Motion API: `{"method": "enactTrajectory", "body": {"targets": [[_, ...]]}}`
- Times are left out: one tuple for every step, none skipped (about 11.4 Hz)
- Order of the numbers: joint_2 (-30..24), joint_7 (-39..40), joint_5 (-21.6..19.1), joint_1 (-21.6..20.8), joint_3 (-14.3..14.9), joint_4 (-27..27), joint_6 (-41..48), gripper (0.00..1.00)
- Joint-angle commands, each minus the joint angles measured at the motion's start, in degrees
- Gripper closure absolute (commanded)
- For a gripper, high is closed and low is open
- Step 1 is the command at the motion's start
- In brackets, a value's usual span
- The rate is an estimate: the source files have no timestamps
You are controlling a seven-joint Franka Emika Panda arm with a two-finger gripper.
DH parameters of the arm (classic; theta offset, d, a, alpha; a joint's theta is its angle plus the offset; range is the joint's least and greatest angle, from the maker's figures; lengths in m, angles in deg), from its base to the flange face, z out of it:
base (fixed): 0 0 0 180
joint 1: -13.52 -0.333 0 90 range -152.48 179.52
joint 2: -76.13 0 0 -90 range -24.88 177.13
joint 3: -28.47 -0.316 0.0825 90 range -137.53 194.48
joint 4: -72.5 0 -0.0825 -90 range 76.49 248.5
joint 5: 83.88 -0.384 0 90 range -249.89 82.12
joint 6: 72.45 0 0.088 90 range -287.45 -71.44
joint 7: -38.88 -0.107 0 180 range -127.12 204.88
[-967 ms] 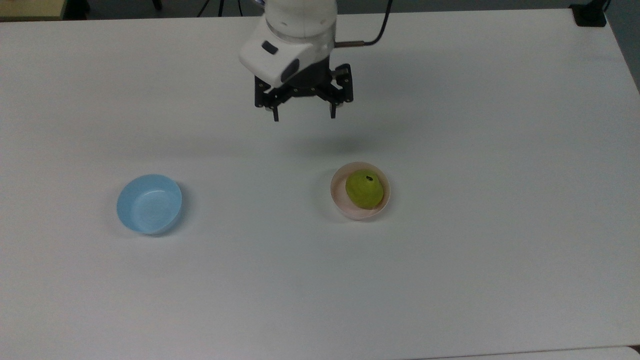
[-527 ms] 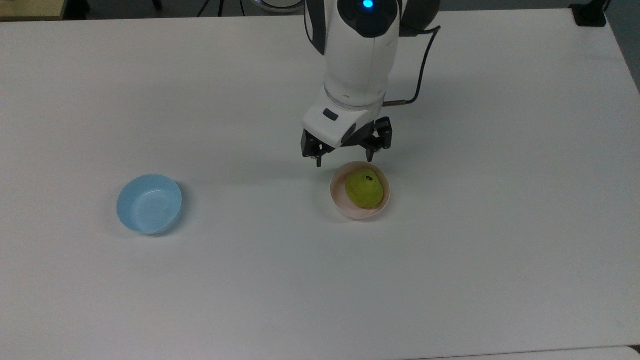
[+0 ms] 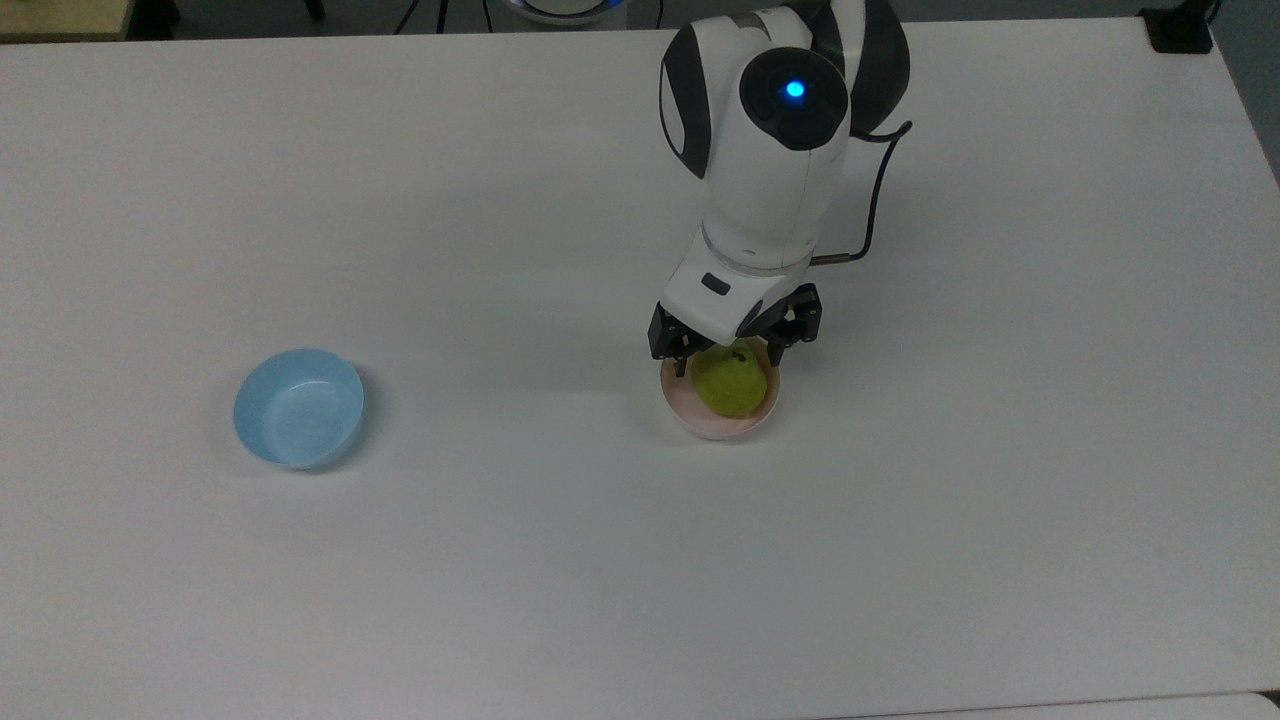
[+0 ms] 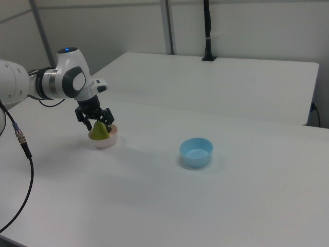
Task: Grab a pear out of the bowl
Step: 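Close the gripper around the green pear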
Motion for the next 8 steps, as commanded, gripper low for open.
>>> {"method": "enactTrajectory", "body": {"targets": [[1.0,-0.6,-0.3,-1.4,1.6,-1.1,-0.5,0.33],[1.0,-0.7,-0.2,-1.5,1.6,-1.1,-0.5,0.46],[1.0,-0.7,-0.2,-1.6,1.6,-1.1,-0.5,0.57],[1.1,-0.7,-0.2,-1.5,1.6,-1.0,-0.5,0.67],[1.0,-0.8,-0.3,-1.5,1.6,-1.1,-0.3,0.74],[0.6,-0.8,-0.3,-1.5,1.6,-1.1,0.0,0.75],[-0.5,-0.8,-0.3,-1.4,1.7,-1.2,0.3,0.76],[-2.7,-0.8,-0.5,-1.0,1.6,-1.2,0.6,0.76]]}}
